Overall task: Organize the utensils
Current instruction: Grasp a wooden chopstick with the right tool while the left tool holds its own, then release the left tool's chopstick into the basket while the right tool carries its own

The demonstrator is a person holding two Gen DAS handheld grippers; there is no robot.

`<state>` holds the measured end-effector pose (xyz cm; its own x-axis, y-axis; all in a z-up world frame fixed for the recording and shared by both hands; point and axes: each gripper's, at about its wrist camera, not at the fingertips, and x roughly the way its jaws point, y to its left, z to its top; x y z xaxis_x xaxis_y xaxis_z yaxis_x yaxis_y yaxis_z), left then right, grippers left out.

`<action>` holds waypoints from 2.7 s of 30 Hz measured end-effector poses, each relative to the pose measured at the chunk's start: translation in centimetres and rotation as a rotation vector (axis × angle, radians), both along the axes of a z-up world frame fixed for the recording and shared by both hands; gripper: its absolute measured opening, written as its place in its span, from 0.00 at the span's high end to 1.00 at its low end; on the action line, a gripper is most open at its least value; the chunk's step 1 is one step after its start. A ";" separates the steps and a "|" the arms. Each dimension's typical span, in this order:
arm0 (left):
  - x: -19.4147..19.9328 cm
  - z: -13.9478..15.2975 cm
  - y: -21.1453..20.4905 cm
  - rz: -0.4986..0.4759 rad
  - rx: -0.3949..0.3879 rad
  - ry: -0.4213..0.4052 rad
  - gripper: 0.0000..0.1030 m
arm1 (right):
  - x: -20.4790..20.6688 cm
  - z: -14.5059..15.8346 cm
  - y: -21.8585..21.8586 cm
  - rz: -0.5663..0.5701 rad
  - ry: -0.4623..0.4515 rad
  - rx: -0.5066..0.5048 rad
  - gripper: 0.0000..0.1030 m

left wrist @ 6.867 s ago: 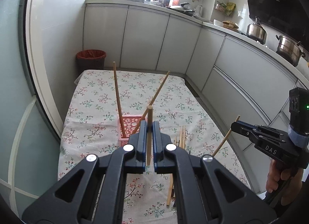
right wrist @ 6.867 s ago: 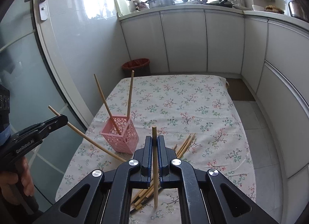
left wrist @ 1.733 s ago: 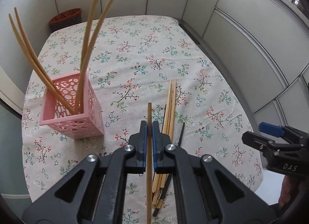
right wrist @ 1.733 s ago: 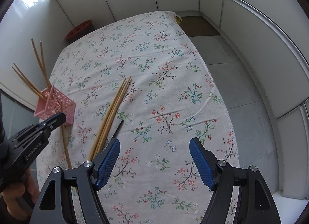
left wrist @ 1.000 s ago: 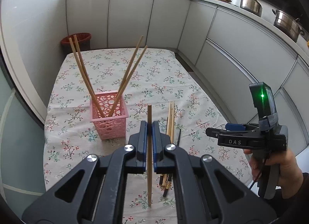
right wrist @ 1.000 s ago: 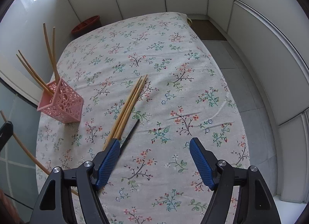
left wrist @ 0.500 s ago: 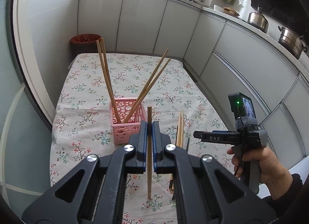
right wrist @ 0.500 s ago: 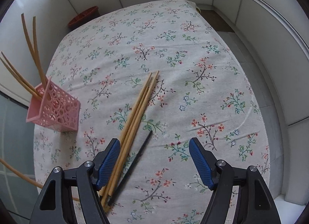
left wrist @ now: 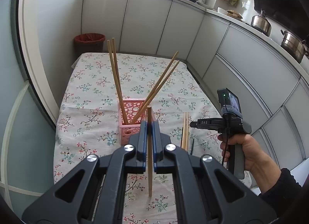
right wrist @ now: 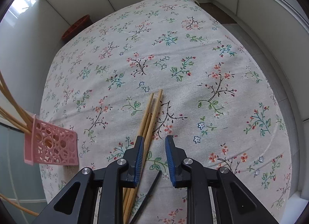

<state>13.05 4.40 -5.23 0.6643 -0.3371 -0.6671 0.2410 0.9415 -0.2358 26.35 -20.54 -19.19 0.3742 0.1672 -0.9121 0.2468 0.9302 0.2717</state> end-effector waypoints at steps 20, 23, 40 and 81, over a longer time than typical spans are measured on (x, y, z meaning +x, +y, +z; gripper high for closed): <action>-0.4 0.3 -0.3 0.001 0.010 -0.012 0.95 | 0.5 -1.7 2.5 0.133 0.043 -0.126 0.94; -0.6 0.4 -0.4 -0.002 0.009 -0.017 0.95 | -0.6 -1.0 1.1 0.104 0.038 -0.036 0.94; -2.3 3.3 0.2 0.033 -0.017 -0.170 0.95 | -10.9 12.8 -0.7 0.147 -0.334 0.014 0.94; 3.6 2.6 1.5 0.325 -0.056 -0.395 0.95 | -11.0 18.7 2.6 0.161 -0.584 0.087 0.94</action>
<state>16.66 5.88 -2.63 0.9385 -0.0989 -0.3309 0.0184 0.9711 -0.2379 15.39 -17.94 -0.50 0.7720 0.3276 -0.5447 -0.1075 0.9119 0.3962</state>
